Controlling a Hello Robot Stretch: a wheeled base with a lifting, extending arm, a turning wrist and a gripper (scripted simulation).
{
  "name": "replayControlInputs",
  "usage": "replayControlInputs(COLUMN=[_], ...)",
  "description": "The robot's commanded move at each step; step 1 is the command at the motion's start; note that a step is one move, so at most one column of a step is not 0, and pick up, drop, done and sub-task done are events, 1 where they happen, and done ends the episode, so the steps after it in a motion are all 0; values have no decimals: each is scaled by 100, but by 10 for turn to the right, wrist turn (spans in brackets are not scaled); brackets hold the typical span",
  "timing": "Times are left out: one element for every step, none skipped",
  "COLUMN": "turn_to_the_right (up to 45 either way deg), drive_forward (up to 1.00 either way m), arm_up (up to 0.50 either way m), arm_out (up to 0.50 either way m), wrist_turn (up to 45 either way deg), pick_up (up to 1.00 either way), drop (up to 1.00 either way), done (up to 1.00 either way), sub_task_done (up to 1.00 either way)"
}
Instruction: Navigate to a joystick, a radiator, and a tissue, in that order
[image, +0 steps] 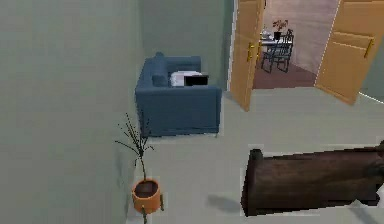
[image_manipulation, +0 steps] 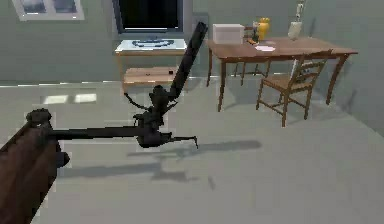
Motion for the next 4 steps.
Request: replayControlInputs(turn_to_the_right=[0, 0, 390, 0], drive_forward=[100, 30, 0, 100], arm_up=[0, 0, 0, 0], arm_out=[0, 0, 0, 0], wrist_turn=[0, 0, 0, 0], pick_up=[0, 0, 0, 0], drop=[0, 0, 0, 0], done=[0, 0, 0, 0], sub_task_done=[0, 0, 0, 0])
